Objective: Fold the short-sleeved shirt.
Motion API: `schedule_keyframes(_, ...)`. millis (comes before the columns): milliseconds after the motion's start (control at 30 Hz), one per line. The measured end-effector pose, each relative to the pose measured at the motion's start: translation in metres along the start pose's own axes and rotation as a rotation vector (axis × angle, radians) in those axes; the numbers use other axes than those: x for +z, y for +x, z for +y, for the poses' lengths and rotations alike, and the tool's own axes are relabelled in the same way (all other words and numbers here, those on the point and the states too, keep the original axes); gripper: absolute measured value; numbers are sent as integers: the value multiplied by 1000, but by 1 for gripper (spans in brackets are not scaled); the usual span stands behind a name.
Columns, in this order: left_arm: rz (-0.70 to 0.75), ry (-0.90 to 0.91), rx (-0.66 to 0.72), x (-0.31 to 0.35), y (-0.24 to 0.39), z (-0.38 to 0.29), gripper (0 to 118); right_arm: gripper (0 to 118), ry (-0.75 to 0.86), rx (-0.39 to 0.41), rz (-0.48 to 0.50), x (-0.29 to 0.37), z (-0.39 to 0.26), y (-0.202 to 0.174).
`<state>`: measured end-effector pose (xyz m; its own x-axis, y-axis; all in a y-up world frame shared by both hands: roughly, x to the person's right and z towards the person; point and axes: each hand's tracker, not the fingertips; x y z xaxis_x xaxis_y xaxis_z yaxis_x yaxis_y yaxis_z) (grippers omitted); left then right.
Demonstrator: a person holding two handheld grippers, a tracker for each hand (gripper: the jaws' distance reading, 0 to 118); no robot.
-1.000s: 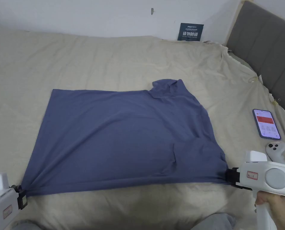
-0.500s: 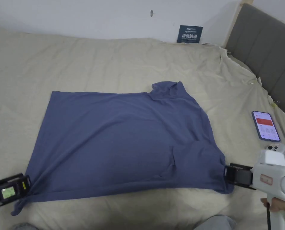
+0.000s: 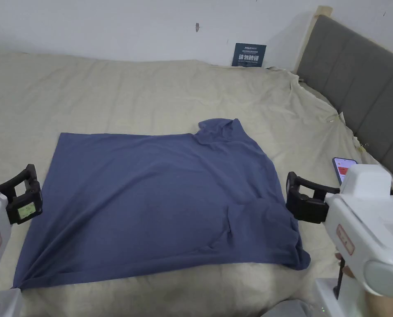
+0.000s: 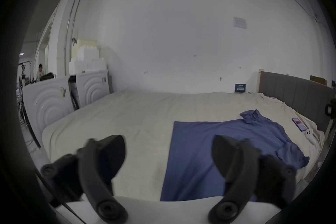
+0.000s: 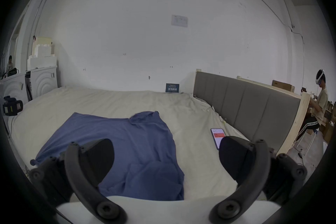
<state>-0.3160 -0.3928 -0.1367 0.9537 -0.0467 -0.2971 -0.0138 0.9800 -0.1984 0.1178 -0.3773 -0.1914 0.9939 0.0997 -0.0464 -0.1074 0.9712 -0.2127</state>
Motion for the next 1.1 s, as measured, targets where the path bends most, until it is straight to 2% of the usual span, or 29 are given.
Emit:
schedule_keyframes(67,-17,7,5,1,3,-6,47,90,17,-41,15,3,-3,-4)
schedule_keyframes(100,-20,4,2,1,6,-8,27,66,16,-58,9,4,-5,-7)
schedule_keyframes(133,-23,1,-4,1,9,-10,8,32,12,-65,7,1,-8,-6)
schedule_keyframes(167,-29,-3,-8,1,9,-11,1,13,8,-75,0,0,-9,-7)
schedule_keyframes(233,-50,-10,-12,3,11,-14,0,0,1,-87,3,-1,-11,-7)
schedule_keyframes(500,-45,-38,22,4,7,-20,0,0,-33,-123,13,-8,-20,-1)
schedule_keyframes(767,-45,-55,9,5,7,-21,0,0,-67,-101,24,-10,-20,2)
schedule_keyframes(833,-48,-57,12,5,8,-21,0,2,-146,-77,24,-16,-18,2)
schedule_keyframes(900,-48,-58,15,4,8,-20,0,21,-214,-64,11,-25,-19,7)
schedule_keyframes(933,-48,-57,14,4,8,-21,0,27,-259,-71,18,-30,-19,10)
schedule_keyframes(967,-48,-58,13,5,8,-21,0,27,-296,-89,41,-35,-21,14)
schedule_keyframes(1000,-48,-59,15,5,8,-22,0,46,-353,-93,55,-41,-25,18)
schedule_keyframes(1033,-48,-61,17,5,8,-22,0,72,-379,-109,69,-47,-30,23)
schedule_keyframes(1067,-49,-66,19,4,8,-22,0,89,-435,-104,76,-54,-34,26)
schedule_keyframes(1100,-52,-74,19,4,7,-23,0,101,-517,-94,91,-63,-42,30)
